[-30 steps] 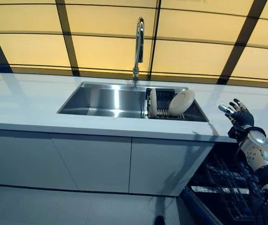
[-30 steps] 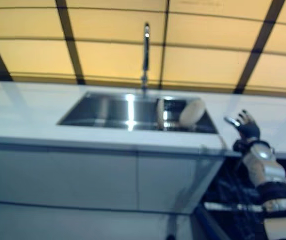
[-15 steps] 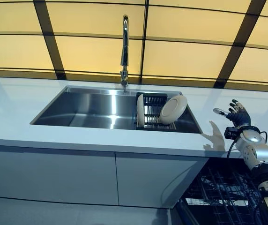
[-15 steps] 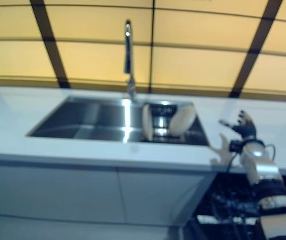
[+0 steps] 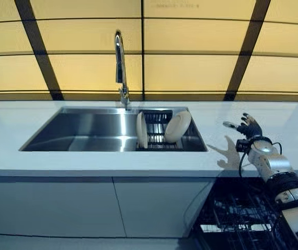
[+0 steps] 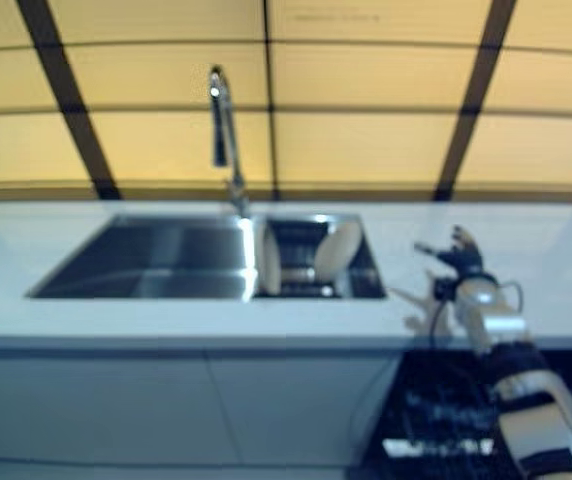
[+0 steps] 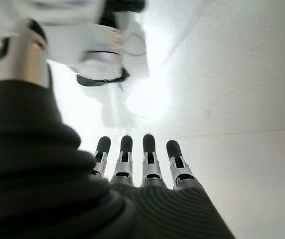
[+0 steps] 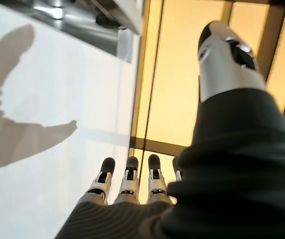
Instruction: Take plates into dishwasher
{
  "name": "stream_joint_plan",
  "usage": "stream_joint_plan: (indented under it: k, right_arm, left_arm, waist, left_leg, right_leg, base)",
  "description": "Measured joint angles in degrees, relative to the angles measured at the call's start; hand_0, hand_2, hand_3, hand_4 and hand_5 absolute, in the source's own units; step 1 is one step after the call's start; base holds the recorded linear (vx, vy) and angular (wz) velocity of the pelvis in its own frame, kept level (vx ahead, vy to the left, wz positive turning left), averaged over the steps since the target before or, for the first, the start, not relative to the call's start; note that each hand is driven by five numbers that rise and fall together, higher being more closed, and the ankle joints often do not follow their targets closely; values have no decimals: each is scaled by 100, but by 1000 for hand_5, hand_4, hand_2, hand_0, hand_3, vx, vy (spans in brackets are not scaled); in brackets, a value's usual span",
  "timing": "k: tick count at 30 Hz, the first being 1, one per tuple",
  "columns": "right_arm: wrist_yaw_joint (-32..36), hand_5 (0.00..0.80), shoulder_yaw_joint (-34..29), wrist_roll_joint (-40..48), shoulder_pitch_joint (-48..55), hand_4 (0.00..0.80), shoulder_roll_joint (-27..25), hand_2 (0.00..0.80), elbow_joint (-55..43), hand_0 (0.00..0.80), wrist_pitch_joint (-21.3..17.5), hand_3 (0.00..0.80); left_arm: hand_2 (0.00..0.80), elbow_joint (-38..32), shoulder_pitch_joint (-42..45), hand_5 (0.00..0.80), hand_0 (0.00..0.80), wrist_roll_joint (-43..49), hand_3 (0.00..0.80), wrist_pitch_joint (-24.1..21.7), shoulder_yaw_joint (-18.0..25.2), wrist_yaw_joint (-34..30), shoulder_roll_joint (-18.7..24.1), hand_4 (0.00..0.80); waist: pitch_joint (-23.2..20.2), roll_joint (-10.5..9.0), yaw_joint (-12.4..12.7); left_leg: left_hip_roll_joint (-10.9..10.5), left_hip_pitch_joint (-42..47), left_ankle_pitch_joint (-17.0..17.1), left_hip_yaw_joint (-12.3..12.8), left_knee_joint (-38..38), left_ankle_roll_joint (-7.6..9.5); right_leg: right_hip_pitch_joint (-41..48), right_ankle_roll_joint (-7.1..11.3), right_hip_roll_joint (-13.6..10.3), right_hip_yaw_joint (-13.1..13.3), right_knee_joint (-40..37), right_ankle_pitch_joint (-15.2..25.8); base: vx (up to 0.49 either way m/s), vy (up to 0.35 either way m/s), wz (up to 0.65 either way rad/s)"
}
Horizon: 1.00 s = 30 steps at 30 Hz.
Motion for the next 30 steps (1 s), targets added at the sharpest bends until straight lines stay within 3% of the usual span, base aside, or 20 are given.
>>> stream_joint_plan:
  k: [2,4,5,9,14,22,25,28,29,30]
  right_arm:
    - [196,0,-84,41,9,0,-34,0,-11,0,62,0]
    - [419,0,-119,43,42,0,-229,0,-50,0,99,0]
    - [489,0,-161,43,54,0,-286,0,-28,0,117,0]
    - [655,0,-310,66,53,0,-350,0,-18,0,166,0]
    - [709,0,-300,67,31,0,-324,0,-12,0,168,0]
    - [970,0,-281,162,-57,0,-323,0,23,0,225,0]
    - [1080,0,-279,219,-72,0,-324,0,93,0,291,0]
    - [1135,0,-201,305,-44,0,-275,0,92,0,296,0]
    - [1135,0,-179,315,-25,0,-252,0,25,0,299,0]
    - [1136,0,-169,316,-23,0,-249,0,-21,0,298,0]
  left_arm:
    - [0,-3,-29,0,0,-4,0,4,0,4,44,0]
    - [0,-95,-65,0,0,-8,0,15,-21,7,50,0]
    - [0,-154,-64,0,0,-10,0,9,-39,13,70,0]
    - [0,-293,-273,0,0,-118,0,8,-132,12,232,0]
    - [0,-321,-390,0,0,-166,0,26,-135,8,300,0]
    - [0,-317,-213,0,0,-177,0,106,-137,-8,287,0]
    - [0,-322,-244,0,0,-173,0,105,-251,-15,288,0]
    - [0,-352,-238,0,0,-168,0,101,-254,-15,302,0]
    - [0,-338,-231,0,0,-170,0,104,-252,-22,367,0]
    - [0,-333,-234,0,0,-168,0,108,-254,-23,397,0]
  waist:
    - [-69,-86,-16]
    - [-170,-15,-131]
    - [-210,-2,-192]
    - [-245,-57,-195]
    - [-233,-86,0]
    - [-131,-267,76]
    - [-122,-289,114]
    - [-10,-111,58]
    - [28,-105,-25]
    - [35,-111,-46]
  left_leg:
    - [-70,101,15,133,-73,31]
    - [-125,291,31,152,-150,93]
    - [-207,401,163,147,-339,337]
    - [-509,600,235,94,-678,524]
    - [-589,600,225,13,-776,560]
    - [-606,599,187,16,-807,568]
    - [-618,588,140,64,-806,625]
    - [-427,748,176,101,-948,689]
    - [-440,808,171,4,-933,721]
    - [-445,815,158,-2,-928,724]
  right_leg:
    - [74,81,-100,-47,-133,40]
    - [131,254,-151,-166,-241,17]
    - [114,386,-192,-154,-160,-49]
    - [109,645,-471,-106,-60,-194]
    - [130,707,-521,8,-115,-240]
    - [159,709,-525,21,-162,-248]
    - [-47,766,-569,63,215,-371]
    - [-701,956,-533,21,1616,-525]
    - [-934,1008,-639,4,1996,-704]
    - [-985,1027,-678,-9,1955,-751]
  base:
    - [121,143,-37]
    - [94,102,-4]
    - [56,66,10]
    - [33,69,18]
    - [24,70,16]
    - [51,82,1]
    - [28,87,-11]
    - [128,-2,-13]
    - [144,-68,4]
    - [66,-63,8]
